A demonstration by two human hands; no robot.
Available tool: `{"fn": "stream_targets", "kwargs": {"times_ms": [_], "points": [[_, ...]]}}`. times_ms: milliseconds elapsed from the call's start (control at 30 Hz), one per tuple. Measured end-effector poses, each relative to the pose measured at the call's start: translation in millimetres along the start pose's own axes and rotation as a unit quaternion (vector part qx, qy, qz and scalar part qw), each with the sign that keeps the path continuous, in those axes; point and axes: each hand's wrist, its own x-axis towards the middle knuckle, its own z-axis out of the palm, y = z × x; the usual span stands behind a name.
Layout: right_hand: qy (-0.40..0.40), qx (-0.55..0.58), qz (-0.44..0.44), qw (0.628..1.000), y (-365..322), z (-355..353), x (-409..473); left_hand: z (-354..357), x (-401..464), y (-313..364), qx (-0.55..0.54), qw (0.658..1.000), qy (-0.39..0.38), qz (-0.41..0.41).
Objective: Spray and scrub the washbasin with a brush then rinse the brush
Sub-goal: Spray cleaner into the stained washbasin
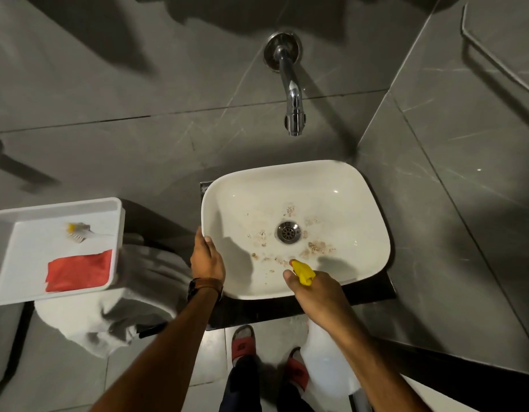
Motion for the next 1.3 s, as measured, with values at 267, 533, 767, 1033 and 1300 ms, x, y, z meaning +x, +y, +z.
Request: {"fn": "stream_targets", "kwargs": {"times_ms": [267, 533, 767, 1033, 1300], "points": [[0.040, 0.031, 0.037, 0.998, 14.5, -30.7, 5.6, 1.2, 0.3, -0.2, 0.003, 1.000, 0.006, 0.004], [0.104, 0.071, 0.054, 0.991, 43.6, -89.2, 34.2, 2.1, 0.9, -3.3, 0.007, 1.000, 0.012, 0.017], [0.113, 0.082, 0.004, 0.990, 29.0, -106.3, 61.7, 3.3, 2.3, -5.8, 0.015, 1.000, 0.019, 0.019], [0.082, 0.109, -0.005, 0.991, -2.8, -87.5, 67.8, 2.8, 0.1, -2.4, 0.004, 1.000, 0.019, 0.021], [0.070, 0.106, -0.100, 0.987, -52.7, -59.9, 49.7, 0.4, 3.1, -3.4, -0.075, 0.996, -0.012, -0.037]]}}
